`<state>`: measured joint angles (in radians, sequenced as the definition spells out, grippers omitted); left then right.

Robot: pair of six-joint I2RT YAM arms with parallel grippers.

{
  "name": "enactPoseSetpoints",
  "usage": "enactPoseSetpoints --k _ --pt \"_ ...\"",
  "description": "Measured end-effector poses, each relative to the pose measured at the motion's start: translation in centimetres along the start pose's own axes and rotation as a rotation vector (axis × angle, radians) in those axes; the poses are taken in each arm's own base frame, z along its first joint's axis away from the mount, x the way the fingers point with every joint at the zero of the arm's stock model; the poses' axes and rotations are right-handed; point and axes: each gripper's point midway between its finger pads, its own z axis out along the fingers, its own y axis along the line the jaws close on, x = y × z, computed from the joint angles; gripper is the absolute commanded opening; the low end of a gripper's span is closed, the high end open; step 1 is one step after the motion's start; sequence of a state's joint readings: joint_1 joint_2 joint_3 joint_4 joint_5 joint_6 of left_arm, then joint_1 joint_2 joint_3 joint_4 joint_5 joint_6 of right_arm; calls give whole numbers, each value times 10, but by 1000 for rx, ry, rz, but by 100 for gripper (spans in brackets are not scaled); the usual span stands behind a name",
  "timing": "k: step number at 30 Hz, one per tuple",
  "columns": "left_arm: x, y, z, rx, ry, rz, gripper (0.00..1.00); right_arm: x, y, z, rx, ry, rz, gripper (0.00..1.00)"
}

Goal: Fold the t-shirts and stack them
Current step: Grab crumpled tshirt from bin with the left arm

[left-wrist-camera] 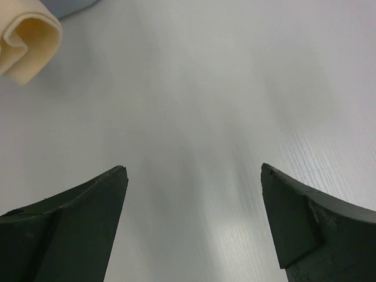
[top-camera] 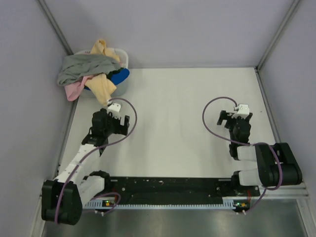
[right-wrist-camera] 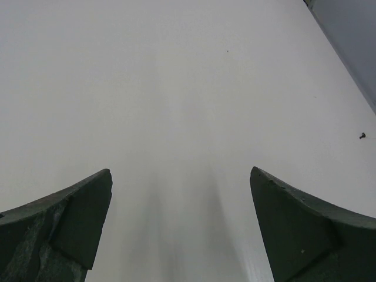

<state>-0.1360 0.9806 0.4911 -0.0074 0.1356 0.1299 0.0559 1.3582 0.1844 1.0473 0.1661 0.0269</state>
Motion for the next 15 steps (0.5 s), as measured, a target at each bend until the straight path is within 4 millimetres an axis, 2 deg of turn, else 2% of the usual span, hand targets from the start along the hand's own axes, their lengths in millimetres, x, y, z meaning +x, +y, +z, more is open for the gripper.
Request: enactPoseSetpoints --k 3,5,8,10,12,15 --pt "0 0 -2 10 29 -7 97 0 0 0 -2 0 0 99" --pt "-9 -5 -6 60 51 11 94 0 1 0 -4 0 0 99" --pt "-44 -17 -18 170 48 85 91 2 6 5 -29 55 -14 99" --pt "-75 -24 -31 241 24 152 91 -10 11 13 -50 87 -16 99" --pt "-103 -26 -44 271 3 203 93 -46 26 24 -115 70 10 99" --pt "-140 -13 -55 215 -25 235 93 -119 59 24 -289 -30 67 99"
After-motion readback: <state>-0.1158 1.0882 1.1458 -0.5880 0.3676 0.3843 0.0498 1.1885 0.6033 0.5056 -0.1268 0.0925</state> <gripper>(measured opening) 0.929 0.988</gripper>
